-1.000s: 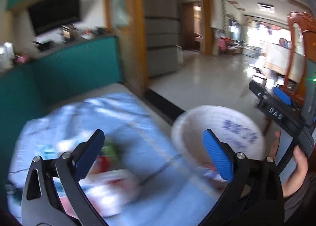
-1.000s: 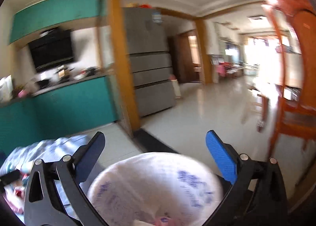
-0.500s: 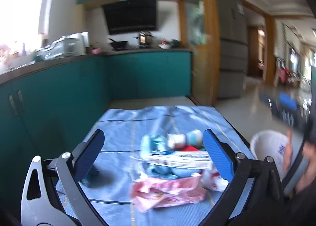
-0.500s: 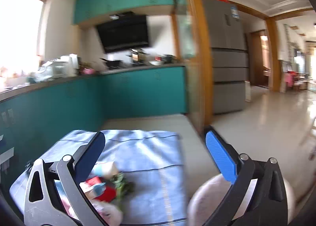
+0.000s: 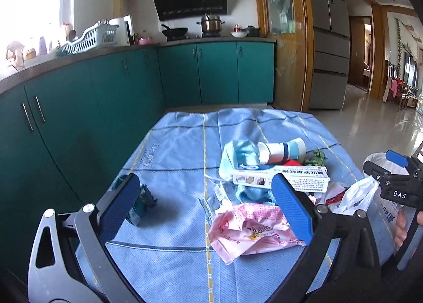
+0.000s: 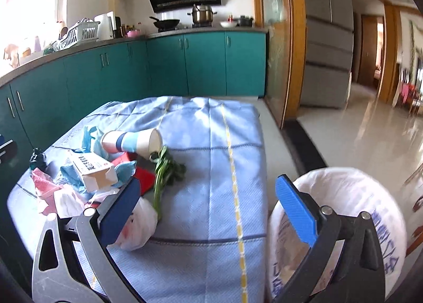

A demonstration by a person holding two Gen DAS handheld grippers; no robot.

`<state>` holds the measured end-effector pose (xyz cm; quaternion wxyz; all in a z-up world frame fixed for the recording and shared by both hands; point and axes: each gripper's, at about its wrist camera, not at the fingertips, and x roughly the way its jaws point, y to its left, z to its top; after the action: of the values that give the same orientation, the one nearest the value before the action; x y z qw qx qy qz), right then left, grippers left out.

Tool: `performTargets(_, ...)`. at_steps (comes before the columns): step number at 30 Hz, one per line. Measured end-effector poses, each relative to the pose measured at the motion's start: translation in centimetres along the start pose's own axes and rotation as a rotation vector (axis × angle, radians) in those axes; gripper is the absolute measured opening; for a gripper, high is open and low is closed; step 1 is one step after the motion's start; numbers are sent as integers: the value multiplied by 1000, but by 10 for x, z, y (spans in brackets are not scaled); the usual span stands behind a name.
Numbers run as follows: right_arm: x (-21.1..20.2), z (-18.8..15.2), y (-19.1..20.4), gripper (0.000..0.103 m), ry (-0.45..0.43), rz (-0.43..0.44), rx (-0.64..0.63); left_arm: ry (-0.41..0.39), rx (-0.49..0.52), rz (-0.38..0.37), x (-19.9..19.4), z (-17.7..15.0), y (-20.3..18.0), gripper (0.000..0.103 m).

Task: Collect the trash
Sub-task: 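Move both tools back over the table trash, then grasp the dark green snack bag with the left gripper while the right grasps the white plastic bag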

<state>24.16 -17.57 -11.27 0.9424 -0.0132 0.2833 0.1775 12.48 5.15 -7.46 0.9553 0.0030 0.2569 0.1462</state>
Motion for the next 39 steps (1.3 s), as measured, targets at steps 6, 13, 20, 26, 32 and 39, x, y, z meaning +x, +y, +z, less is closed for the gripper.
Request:
performTargets(6,1,-6,7,100,15,-59,-58,23,13,-2,3,-4,-6,99)
performTargets(13,-2,-7,8,100,14,-50,-56,26,27,3,3,-3,-7,99)
performTargets(20,-2,-8,7,100,16,-47,-57,65,-8,-2,10,-5,-2,99)
performTargets(26,-3,-8,8,100,16,-47,-59,70,11,-5,11,-7,-6,99)
performTargets(32,-4,-11,9,100,14,-32,-66,75,36,-9,12,-9,-11,100)
performTargets(39,-4,-13,20,100,15,40,-92,61,2,74,17,-4,12,99)
